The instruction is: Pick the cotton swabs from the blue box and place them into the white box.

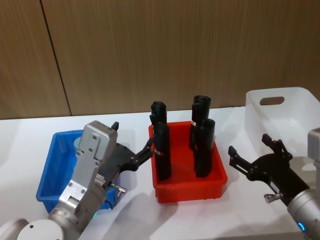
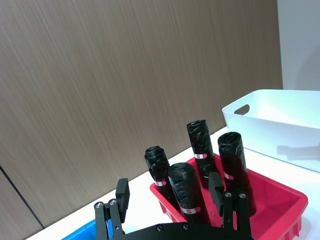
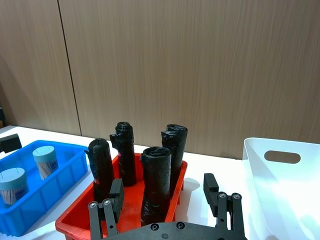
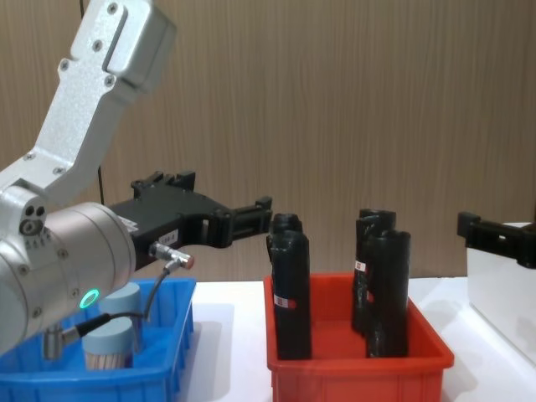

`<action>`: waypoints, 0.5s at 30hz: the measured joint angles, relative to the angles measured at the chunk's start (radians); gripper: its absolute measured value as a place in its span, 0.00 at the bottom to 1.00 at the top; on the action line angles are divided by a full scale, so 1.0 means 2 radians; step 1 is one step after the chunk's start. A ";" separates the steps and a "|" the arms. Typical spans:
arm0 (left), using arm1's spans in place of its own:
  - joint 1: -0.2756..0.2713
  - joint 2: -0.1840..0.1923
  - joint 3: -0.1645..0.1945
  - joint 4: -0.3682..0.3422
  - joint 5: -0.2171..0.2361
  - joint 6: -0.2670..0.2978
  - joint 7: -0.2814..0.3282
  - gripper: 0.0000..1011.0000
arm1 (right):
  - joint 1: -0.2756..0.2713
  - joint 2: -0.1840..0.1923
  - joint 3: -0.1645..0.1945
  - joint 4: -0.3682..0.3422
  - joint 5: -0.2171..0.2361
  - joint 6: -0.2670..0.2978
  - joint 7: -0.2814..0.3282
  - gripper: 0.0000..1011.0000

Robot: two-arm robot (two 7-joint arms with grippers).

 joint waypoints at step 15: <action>0.000 0.000 0.000 0.000 0.000 0.000 0.000 0.99 | 0.000 0.000 0.000 0.000 0.000 0.000 0.000 0.99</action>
